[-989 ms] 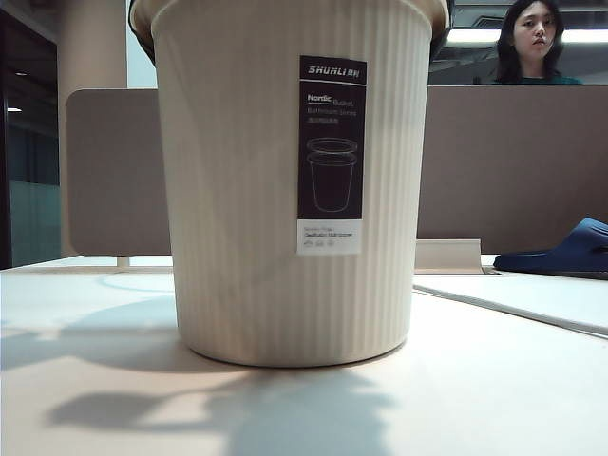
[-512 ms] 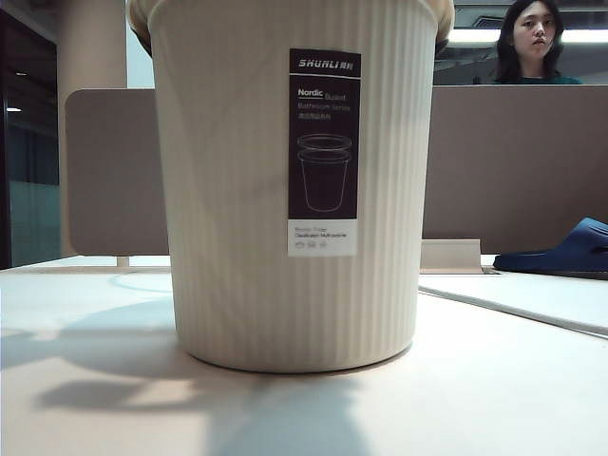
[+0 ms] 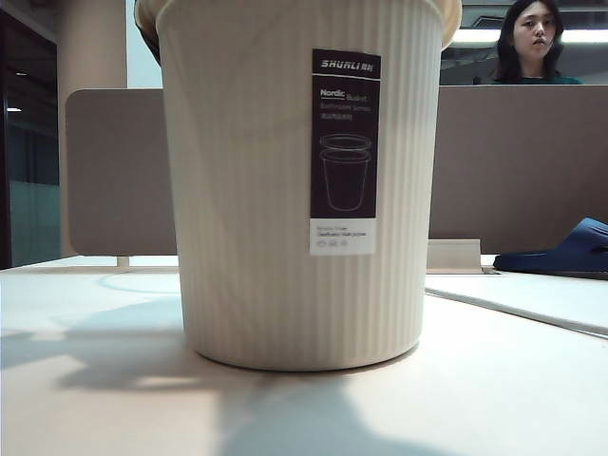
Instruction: Open the ring lid of the trash can, pull out the black garbage bag inside, and place it on the table.
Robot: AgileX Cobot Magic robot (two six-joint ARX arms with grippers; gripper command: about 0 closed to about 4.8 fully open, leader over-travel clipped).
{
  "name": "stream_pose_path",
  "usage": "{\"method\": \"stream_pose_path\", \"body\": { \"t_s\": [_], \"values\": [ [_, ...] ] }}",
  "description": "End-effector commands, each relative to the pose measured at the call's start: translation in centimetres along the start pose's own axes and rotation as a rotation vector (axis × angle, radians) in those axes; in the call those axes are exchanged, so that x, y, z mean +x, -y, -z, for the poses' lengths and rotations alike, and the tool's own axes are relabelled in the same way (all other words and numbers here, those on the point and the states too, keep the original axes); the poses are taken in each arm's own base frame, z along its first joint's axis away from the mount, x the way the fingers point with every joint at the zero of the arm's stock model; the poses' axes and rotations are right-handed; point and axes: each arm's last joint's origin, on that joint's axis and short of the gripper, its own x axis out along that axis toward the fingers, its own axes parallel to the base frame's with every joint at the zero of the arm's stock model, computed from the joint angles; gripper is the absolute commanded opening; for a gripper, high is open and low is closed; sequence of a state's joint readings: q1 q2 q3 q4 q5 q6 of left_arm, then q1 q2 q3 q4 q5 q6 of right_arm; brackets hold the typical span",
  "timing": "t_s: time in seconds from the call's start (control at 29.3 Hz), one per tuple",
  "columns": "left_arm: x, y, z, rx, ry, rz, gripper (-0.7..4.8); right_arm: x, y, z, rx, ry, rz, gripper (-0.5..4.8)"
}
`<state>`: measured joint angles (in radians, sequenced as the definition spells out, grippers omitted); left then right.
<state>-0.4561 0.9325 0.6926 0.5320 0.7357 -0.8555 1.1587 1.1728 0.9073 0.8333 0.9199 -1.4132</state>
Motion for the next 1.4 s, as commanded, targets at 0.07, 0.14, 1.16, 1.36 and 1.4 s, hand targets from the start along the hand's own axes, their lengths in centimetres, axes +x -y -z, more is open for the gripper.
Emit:
{"method": "stream_pose_path", "body": {
  "t_s": [0.07,0.14,1.16,1.36,1.4],
  "values": [
    [-0.1,0.3,-0.3,0.036,0.013,0.007,-0.05,0.2,1.4,-0.1,0.069,0.003,0.053,-0.02],
    [-0.2,0.4,-0.4,0.068,0.021,0.006,0.12,0.2,1.4,-0.1,0.068,0.003,0.047,-0.02],
    [-5.3,0.0,-0.3,0.892,-0.152,-0.286,4.08,0.1,0.4,-0.1,0.073,0.019,-0.028,-0.02],
    [-4.9,-1.2,-0.2,0.937,-0.184,-0.323,4.08,0.1,0.2,-0.2,0.109,0.045,-0.053,-0.02],
    [-4.7,-1.5,-0.3,0.940,-0.191,-0.324,4.07,0.1,0.2,-0.2,0.109,0.049,-0.053,-0.02]
  ]
}}
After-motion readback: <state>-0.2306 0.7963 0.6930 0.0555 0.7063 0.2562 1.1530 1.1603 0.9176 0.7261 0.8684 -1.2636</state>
